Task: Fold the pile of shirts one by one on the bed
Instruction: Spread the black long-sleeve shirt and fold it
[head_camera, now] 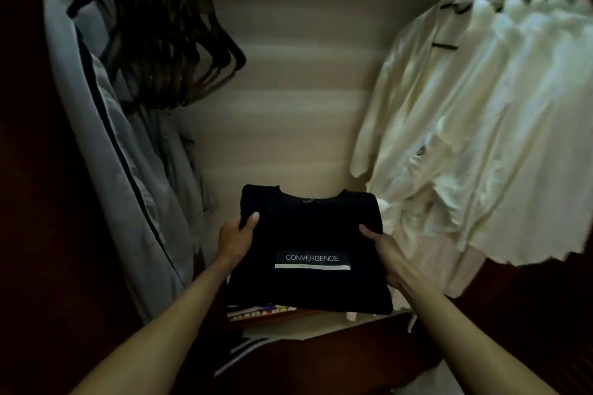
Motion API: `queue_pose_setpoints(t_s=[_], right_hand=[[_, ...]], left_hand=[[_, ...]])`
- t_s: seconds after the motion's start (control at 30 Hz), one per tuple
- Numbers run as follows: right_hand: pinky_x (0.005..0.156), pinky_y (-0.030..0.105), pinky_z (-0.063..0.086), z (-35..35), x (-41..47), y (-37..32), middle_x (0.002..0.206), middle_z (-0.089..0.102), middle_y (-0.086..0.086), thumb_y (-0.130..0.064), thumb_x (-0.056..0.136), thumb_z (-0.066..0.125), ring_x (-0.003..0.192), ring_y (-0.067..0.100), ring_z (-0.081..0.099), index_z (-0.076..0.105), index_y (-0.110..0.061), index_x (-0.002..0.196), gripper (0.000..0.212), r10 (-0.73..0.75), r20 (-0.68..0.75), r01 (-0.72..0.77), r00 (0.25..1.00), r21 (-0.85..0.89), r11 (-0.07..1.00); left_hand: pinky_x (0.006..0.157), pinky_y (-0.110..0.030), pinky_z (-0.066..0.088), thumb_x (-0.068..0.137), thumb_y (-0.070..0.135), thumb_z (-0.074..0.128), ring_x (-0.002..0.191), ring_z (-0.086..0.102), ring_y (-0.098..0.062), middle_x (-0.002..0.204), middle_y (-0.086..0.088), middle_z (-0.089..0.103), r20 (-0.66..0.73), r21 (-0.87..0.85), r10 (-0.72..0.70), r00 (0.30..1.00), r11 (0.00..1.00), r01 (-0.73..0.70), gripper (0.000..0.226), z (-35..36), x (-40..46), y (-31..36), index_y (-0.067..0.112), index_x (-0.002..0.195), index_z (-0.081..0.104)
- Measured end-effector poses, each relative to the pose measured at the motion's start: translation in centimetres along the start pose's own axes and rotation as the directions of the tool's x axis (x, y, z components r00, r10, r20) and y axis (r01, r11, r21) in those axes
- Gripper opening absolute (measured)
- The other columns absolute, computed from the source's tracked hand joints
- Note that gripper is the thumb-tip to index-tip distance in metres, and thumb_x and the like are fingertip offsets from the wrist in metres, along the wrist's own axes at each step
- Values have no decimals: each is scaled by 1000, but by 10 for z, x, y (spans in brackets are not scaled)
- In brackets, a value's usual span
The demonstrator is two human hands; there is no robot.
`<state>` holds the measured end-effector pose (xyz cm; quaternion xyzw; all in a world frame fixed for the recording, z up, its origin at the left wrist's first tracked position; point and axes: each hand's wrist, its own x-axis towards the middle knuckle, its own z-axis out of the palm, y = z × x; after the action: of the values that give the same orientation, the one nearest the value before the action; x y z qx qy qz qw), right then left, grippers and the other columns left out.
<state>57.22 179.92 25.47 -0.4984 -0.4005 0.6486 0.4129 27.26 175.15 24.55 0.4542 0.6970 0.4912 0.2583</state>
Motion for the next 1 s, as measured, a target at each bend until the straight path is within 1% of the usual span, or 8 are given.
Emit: queue_pose_setpoints(t_s=[0.13, 0.3, 0.57, 0.63, 0.73, 0.87, 0.93, 1.0], right_hand=[[99, 46, 52, 15, 76, 16, 113, 73, 12, -34, 90, 68, 103, 30, 70, 63, -7, 125, 45, 44, 30, -43, 999, -43, 998], [94, 40, 53, 26, 156, 55, 113, 71, 8, -36, 94, 64, 102, 25, 68, 60, -9, 129, 45, 100, -29, -103, 995, -107, 989], [86, 24, 44, 34, 256, 168, 127, 58, 1, -26, 100, 55, 107, 15, 57, 51, -12, 138, 40, 178, -41, -183, 983, -176, 967], [88, 26, 49, 34, 283, 200, 128, 63, 5, -27, 98, 57, 106, 17, 63, 57, -18, 127, 30, 220, -35, -222, 975, -178, 959], [92, 34, 53, 35, 323, 249, 122, 67, 10, -32, 94, 60, 108, 23, 66, 60, -14, 127, 37, 289, -24, -288, 957, -176, 941], [81, 26, 54, 48, 364, 307, 114, 70, -1, -27, 96, 60, 103, 17, 68, 61, -25, 122, 26, 354, -17, -353, 935, -126, 927], [77, 23, 54, 58, 389, 333, 108, 71, -4, -25, 96, 61, 95, 11, 69, 64, -29, 111, 16, 354, -16, -353, 935, -115, 928], [73, 19, 52, 69, 414, 342, 101, 70, -8, -20, 96, 61, 90, 8, 68, 64, -25, 110, 15, 326, -34, -327, 945, -114, 938]], left_hand=[[82, -37, 55, 100, 31, 57, 99, 68, -30, 98, -9, 71, -28, -14, -106, 994, 994, 105, 26, 17, 47, -25, 8, 101, 69], [85, -20, 40, 103, 29, 50, 105, 53, -11, 113, 5, 57, 7, -49, -202, 979, 978, 202, 28, 45, 88, -65, 17, 127, 57], [87, -31, 50, 100, 41, 51, 103, 65, -21, 103, 4, 67, -70, 9, -416, 906, 908, 418, 33, 104, 131, -200, 17, 116, 67], [93, -37, 51, 99, 42, 53, 106, 64, -24, 110, -3, 68, -100, 4, -450, 887, 892, 453, 38, 119, 143, -237, 14, 121, 66], [95, -44, 52, 99, 36, 55, 104, 66, -25, 109, -6, 70, -119, -23, -492, 862, 870, 493, 31, 141, 154, -296, 13, 115, 68], [82, -35, 50, 99, 33, 56, 90, 66, -21, 91, 4, 67, -190, -141, -563, 805, 827, 545, 18, 162, 168, -363, 19, 97, 68], [83, -30, 46, 99, 30, 56, 86, 60, -11, 91, 9, 62, -221, -166, -578, 786, 816, 553, 10, 166, 182, -388, 28, 93, 63], [84, -25, 45, 99, 25, 56, 91, 59, -10, 101, 5, 64, -245, -171, -535, 809, 845, 507, 10, 165, 201, -404, 20, 102, 65]])
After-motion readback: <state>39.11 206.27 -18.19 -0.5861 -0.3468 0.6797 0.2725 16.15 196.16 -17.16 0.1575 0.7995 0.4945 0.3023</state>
